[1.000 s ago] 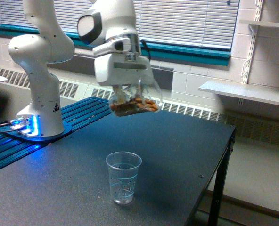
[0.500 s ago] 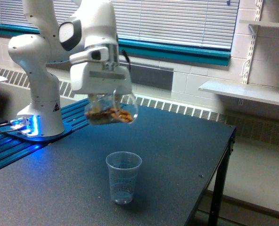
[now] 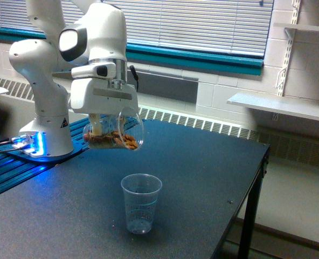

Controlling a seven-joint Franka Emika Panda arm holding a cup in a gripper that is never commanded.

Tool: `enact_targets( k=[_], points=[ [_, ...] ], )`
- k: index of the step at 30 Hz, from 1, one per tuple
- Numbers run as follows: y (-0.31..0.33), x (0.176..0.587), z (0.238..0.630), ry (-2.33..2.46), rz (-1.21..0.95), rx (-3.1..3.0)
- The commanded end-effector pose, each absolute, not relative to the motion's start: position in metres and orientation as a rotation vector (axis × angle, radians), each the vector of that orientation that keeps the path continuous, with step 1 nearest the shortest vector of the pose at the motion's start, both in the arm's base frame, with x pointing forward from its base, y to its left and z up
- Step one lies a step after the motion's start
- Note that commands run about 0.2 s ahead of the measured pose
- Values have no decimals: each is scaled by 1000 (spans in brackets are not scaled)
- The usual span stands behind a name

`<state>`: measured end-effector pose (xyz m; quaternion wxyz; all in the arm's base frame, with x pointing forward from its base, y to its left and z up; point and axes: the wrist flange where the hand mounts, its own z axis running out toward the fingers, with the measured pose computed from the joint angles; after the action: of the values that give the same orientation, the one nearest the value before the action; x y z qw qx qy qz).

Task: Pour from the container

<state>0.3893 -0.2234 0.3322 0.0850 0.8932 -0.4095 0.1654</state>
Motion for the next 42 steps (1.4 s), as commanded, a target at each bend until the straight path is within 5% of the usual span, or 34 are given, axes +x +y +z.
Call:
enact_targets(
  k=[1,42],
  points=[
    [-225,388,329,-1235,471,2634],
    [-212,413,301,-1039,280,2578]
  ],
)
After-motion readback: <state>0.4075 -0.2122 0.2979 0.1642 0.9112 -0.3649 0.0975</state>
